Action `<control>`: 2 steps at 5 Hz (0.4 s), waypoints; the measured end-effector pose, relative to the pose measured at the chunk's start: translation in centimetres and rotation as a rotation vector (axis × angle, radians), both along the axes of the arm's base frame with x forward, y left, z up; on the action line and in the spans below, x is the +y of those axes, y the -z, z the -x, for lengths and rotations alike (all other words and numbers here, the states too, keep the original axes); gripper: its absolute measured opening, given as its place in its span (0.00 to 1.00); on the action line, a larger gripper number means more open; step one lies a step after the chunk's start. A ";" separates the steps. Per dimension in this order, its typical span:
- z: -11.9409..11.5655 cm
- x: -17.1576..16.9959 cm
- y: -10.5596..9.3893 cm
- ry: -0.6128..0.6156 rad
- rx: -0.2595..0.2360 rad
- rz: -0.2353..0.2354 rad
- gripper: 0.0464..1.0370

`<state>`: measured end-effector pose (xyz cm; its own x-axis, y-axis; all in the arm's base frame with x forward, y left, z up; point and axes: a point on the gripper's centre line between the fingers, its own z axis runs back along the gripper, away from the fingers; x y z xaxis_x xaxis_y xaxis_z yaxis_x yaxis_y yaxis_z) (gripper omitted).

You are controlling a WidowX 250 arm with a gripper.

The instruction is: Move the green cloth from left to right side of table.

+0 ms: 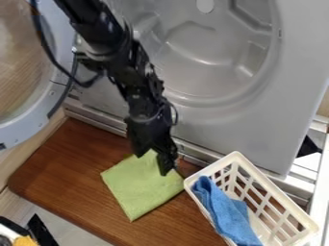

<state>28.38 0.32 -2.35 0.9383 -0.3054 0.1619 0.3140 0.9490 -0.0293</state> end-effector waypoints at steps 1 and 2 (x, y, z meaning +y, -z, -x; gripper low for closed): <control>-0.1 -0.3 -2.7 0.005 -0.050 -0.011 0.96; 0.5 -0.8 -4.8 -0.001 -0.081 0.022 0.96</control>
